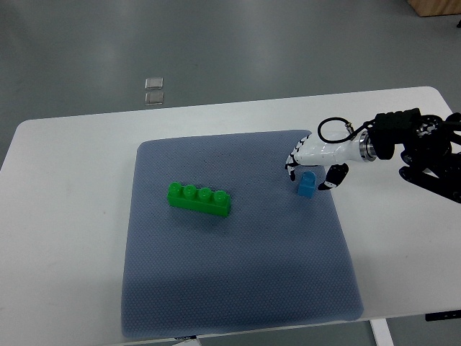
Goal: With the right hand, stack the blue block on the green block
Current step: 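Lower the right hand and close its fingers around the blue block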
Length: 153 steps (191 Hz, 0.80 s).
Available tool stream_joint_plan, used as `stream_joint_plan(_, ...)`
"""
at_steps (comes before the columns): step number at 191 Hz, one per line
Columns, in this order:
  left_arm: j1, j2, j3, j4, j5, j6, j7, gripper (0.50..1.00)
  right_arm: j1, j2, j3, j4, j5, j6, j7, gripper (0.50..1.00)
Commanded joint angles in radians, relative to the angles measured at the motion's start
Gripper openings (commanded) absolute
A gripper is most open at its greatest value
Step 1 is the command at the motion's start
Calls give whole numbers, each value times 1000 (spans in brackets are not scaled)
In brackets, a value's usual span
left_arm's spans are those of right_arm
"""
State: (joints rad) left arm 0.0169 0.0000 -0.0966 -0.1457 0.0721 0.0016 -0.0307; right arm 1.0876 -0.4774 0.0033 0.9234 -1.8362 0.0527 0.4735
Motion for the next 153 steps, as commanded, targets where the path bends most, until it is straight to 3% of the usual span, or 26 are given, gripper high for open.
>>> stream_joint_plan(1, 0, 0, 1, 0, 0, 1, 0, 1000, 0, 0, -11, 2, 0, -5, 1, 821)
stream_joint_plan(55, 0, 0, 1, 0, 0, 0, 0, 1000, 5, -1, -12, 2, 0, -5, -1, 793)
stream_joint_plan(112, 0, 0, 0, 0, 0, 0, 0, 1000, 5, -1, -12, 2, 0, 1, -1, 654)
stream_joint_plan(153, 0, 0, 0, 0, 0, 0, 0, 1000, 2, -1, -12, 2, 0, 4, -1, 637)
